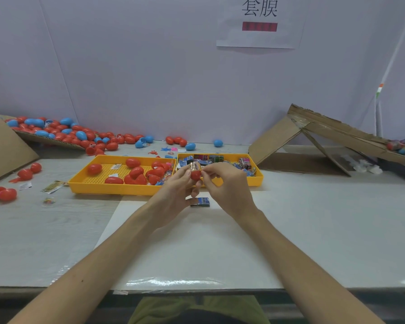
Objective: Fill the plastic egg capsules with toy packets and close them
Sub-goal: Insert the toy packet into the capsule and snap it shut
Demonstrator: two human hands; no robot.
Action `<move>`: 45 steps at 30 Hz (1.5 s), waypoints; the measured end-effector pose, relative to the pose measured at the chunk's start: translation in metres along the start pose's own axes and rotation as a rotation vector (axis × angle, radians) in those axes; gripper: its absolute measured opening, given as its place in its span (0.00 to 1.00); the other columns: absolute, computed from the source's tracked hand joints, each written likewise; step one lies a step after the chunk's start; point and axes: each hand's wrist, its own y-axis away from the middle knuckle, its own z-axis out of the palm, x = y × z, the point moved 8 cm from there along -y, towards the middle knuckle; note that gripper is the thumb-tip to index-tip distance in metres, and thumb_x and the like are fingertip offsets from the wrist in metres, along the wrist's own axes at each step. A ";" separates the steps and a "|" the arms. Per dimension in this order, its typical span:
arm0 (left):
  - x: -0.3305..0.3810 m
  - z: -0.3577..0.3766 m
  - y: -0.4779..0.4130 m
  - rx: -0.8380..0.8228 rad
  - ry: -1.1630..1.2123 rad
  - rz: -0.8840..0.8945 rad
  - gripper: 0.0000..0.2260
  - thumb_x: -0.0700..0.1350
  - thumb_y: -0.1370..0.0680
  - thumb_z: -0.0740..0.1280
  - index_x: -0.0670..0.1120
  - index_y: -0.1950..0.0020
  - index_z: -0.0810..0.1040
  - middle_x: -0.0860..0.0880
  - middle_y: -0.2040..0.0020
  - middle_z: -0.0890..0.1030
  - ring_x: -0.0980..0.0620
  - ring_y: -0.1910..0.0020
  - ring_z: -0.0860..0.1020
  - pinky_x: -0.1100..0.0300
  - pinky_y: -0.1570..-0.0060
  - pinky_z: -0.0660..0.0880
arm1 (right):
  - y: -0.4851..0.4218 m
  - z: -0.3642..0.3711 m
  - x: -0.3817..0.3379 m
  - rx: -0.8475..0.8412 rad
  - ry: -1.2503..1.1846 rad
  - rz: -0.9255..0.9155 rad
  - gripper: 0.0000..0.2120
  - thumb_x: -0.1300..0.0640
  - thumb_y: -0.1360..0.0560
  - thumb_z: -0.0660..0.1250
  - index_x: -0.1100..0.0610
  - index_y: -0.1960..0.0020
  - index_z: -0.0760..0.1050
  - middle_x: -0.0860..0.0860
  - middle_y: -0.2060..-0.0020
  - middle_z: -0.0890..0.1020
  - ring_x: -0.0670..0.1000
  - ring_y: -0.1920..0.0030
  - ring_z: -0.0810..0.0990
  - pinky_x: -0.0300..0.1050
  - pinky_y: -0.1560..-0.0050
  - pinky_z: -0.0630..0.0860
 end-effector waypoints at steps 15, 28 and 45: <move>0.013 -0.003 0.001 0.164 -0.261 0.215 0.19 0.40 0.19 0.69 0.50 0.29 0.72 0.49 0.59 0.84 0.51 0.60 0.81 0.58 0.61 0.78 | -0.001 0.008 -0.006 -0.153 0.007 0.000 0.02 0.64 0.23 0.69 0.61 0.52 0.76 0.53 0.59 0.80 0.46 0.61 0.75 0.39 0.62 0.76; 0.012 -0.013 0.002 0.236 -0.336 0.237 0.13 0.41 0.22 0.73 0.49 0.39 0.78 0.48 0.55 0.86 0.49 0.59 0.83 0.53 0.55 0.80 | 0.003 0.013 -0.007 -0.210 -0.025 -0.038 0.03 0.69 0.24 0.67 0.64 0.54 0.74 0.55 0.61 0.77 0.55 0.63 0.76 0.54 0.63 0.78; 0.013 -0.014 0.001 0.191 -0.137 0.163 0.15 0.40 0.23 0.73 0.54 0.39 0.82 0.48 0.51 0.84 0.50 0.55 0.82 0.52 0.52 0.76 | 0.003 0.019 -0.003 -0.184 -0.129 -0.041 0.17 0.64 0.25 0.72 0.57 0.37 0.80 0.52 0.45 0.77 0.48 0.48 0.79 0.33 0.50 0.76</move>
